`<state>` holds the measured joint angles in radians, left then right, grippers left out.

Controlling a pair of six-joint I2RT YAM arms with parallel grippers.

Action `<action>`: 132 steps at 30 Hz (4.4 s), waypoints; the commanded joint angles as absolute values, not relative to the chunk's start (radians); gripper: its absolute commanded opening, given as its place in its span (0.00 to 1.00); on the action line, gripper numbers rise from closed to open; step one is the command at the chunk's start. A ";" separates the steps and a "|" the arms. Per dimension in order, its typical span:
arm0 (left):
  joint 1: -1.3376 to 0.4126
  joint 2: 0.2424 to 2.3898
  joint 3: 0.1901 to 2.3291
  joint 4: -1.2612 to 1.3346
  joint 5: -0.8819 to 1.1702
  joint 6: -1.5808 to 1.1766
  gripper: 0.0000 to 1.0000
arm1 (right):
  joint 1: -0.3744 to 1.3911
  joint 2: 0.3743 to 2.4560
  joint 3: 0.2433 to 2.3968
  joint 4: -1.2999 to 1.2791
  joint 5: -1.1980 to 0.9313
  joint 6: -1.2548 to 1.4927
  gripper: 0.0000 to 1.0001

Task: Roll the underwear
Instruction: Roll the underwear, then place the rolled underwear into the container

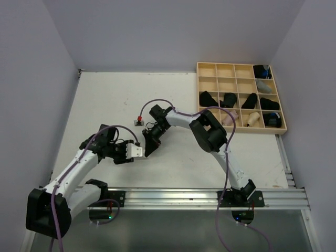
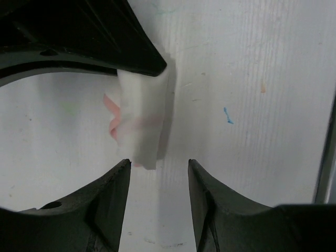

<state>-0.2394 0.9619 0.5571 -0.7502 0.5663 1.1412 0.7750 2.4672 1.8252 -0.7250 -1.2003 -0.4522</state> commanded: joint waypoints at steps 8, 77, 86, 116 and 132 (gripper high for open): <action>-0.385 1.064 0.535 -0.472 0.477 1.124 0.51 | 0.779 2.545 1.809 -0.808 -1.095 -0.466 0.00; -0.213 2.344 1.450 -1.282 0.758 1.037 0.02 | 1.031 1.911 1.111 0.115 -0.368 -0.640 0.78; -0.212 2.339 1.445 -1.301 0.769 1.055 0.07 | 0.999 2.013 1.186 0.058 -0.431 -0.660 0.54; -0.037 1.658 1.391 -0.629 0.831 0.642 1.00 | 0.816 1.841 1.278 -0.399 -0.669 -0.470 0.00; -0.038 1.476 1.327 -0.287 0.755 0.314 1.00 | 0.240 1.562 1.289 -0.377 -0.384 -0.375 0.00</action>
<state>-0.0360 1.5074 1.3346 -0.3794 0.7982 0.3809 0.2855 1.6211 1.3025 -0.3805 -0.5339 -0.3187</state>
